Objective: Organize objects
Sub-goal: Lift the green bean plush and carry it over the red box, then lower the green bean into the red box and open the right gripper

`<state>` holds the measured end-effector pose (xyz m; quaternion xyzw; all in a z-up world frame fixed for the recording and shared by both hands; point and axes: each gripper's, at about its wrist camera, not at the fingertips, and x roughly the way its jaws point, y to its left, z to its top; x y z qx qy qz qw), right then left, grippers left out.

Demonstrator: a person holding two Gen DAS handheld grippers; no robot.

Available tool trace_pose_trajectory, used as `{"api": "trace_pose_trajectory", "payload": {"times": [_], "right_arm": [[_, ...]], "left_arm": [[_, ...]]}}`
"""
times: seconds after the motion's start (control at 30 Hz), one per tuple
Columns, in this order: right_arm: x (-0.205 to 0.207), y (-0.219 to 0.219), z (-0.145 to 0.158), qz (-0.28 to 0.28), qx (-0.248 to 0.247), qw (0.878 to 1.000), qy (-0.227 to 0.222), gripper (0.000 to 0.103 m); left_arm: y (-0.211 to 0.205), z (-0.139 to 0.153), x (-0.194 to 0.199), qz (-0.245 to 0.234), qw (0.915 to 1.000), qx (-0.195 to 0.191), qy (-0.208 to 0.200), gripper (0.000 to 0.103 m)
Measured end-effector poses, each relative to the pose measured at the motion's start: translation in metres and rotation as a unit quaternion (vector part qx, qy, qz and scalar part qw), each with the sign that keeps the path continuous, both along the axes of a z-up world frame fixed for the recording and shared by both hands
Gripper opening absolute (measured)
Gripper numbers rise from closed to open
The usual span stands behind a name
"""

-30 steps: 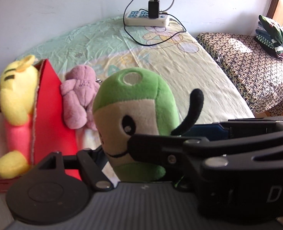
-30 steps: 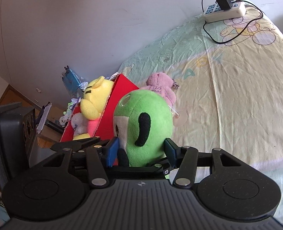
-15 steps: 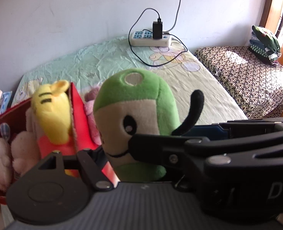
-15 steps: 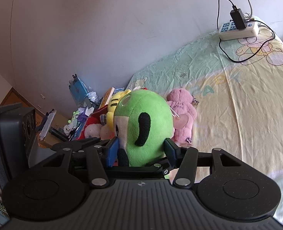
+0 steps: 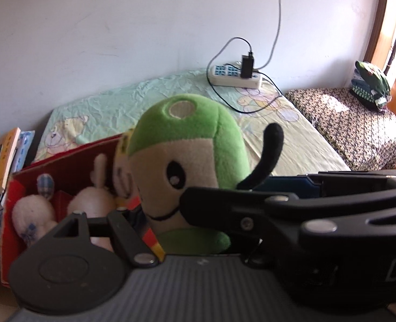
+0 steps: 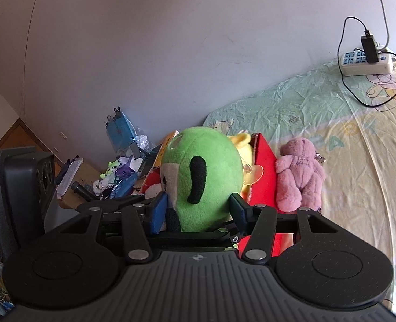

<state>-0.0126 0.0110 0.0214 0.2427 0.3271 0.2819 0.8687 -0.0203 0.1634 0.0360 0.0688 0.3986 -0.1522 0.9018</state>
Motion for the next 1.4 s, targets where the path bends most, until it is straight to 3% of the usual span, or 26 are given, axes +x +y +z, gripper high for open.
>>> {"api": "trace_pose_trajectory", "payload": {"times": [0.33, 0.7, 0.93, 1.4], "right_arm": [[0.022, 0.070, 0.006, 0.037, -0.001, 0.999, -0.027, 0.054], [0.047, 0.126, -0.014, 0.075, 0.011, 0.997, 0.007, 0.052], [0.049, 0.143, -0.025, 0.073, 0.018, 0.997, 0.026, 0.052], [0.063, 0.141, -0.049, 0.037, 0.022, 0.998, 0.054, 0.052]], "left_arm": [[0.072, 0.006, 0.010, 0.042, 0.9990, 0.007, -0.011, 0.074], [0.131, -0.019, 0.023, 0.092, 0.9952, 0.028, 0.017, 0.074], [0.145, -0.040, 0.031, 0.094, 0.9946, 0.028, 0.032, 0.076], [0.135, -0.065, 0.051, 0.073, 0.9957, 0.039, 0.042, 0.078]]}}
